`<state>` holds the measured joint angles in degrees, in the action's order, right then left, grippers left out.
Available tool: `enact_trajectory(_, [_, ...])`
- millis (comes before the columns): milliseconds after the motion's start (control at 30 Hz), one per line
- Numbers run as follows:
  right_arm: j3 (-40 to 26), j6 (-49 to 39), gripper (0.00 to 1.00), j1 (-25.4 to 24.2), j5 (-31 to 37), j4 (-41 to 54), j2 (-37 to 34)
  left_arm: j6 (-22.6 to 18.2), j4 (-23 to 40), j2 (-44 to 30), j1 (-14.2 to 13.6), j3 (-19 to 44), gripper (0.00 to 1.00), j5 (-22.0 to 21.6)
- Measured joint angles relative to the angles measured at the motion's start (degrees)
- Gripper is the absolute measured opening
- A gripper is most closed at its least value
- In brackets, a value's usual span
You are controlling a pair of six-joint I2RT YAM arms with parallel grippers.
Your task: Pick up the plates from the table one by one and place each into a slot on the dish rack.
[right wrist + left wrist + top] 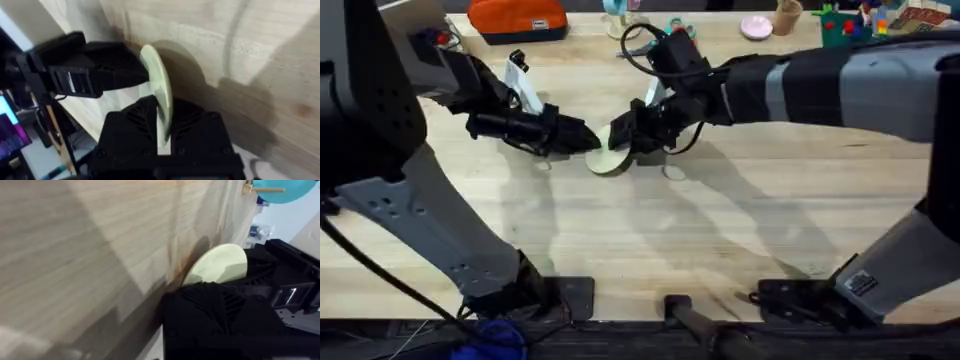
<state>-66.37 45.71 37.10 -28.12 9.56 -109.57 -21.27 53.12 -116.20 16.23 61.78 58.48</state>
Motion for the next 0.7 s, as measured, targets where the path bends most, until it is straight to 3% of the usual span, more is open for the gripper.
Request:
enact_trajectory(467, [0.00,-0.86,0.089,-1.01,-5.28,0.76,-0.11,-0.23,0.20,0.47,-0.02,-0.07,0.040,-0.28])
enact_trajectory(567, [0.00,-3.15,0.078,-1.18,-6.90,0.77,-0.10,-0.25,0.13,2.75,-0.36,-0.31,0.041,-2.78])
enact_trajectory(700, [0.00,-7.16,0.065,-1.11,-7.95,1.95,0.37,-0.03,0.39,8.35,-0.98,-0.66,0.041,-9.89])
